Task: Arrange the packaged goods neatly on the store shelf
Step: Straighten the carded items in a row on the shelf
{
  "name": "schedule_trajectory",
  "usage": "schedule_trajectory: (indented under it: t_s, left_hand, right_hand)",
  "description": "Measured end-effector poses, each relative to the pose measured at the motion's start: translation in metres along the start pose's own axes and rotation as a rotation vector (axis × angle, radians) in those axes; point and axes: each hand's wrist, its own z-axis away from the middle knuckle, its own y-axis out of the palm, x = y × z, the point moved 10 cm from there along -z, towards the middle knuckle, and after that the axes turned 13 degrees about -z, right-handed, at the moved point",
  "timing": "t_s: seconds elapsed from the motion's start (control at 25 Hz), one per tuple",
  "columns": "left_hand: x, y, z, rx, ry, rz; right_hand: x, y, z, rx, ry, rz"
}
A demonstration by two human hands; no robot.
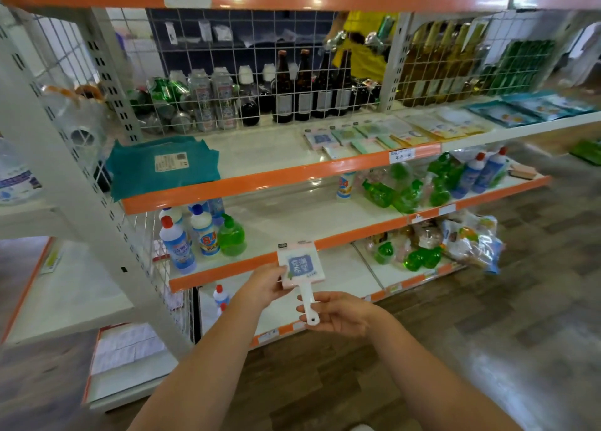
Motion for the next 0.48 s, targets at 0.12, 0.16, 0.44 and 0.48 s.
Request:
schedule_trajectory:
  t_s: [0.12,0.16,0.44,0.48]
  left_hand:
    - [-0.019,0.024,-0.004,0.024,0.019,-0.034]
    - [-0.027,0.031,-0.006,0.026,0.027,-0.045]
    - [-0.076,0.077,-0.023,0.017,0.089,-0.012]
    - [-0.08,0.083,-0.024,0.018,0.093,-0.014]
  right_hand:
    - [0.023,-0.025,0.012,-0.044,-0.013,0.075]
    - [0.034,-0.036,0.015,-0.072,-0.027,0.126]
    - [0.122,-0.124,0.026,-0.371,-0.131,0.669]
    - [0.131,-0.133,0.025,-0.396,-0.131,0.765]
